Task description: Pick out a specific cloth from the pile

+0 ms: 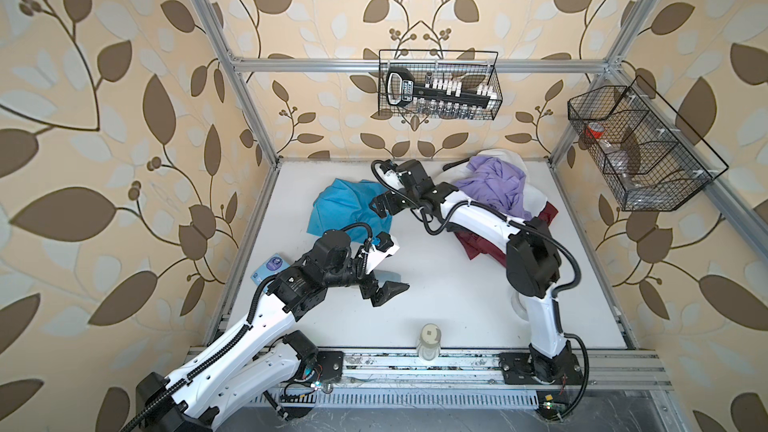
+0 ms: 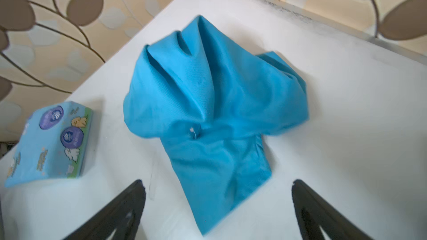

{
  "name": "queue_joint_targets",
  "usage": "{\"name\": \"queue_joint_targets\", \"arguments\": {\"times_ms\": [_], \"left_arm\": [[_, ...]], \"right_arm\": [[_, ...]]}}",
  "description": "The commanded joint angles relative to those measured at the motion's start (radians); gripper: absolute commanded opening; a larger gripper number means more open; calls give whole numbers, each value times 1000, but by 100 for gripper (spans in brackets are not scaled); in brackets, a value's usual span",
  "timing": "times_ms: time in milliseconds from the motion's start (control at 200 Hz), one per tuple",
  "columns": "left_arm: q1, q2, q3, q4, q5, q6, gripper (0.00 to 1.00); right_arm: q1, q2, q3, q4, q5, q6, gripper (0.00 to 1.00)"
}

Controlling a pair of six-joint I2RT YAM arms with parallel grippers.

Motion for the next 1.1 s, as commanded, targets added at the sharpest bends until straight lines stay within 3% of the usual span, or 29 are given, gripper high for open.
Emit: {"name": "queue_joint_targets", "arguments": {"times_ms": [0,190,275,440,540,675,760,885,1095], "left_arm": [[-16,-23,-11,3,-9,18,99],[-31,-26,-17,9,-25,15,99],[-32,-30,-23,20,-88,5,99],[-32,-64,-69,101,-394,-41,99],[-33,-80,-108,175,-636,-61,99],[-32,-62,-220,421,-1096,-56,99],[-20,2,-282,595,-1283,9,99],[61,160,-291,701,-1300,45,99],[259,474,-293,889,-1335,-69,99]], "right_arm": [[-47,-185,-153,-38,157,2,100],[-170,-597,-544,28,237,45,100],[-222,-789,-708,73,289,53,100],[-346,-1089,-1011,264,417,59,100],[-423,-1172,-1145,338,398,18,99],[-457,-1197,-1298,497,434,-69,100],[-477,-1171,-1362,609,480,-94,99],[-535,-1072,-1424,802,443,-72,99],[-593,-817,-1446,1076,421,-34,99]]}}
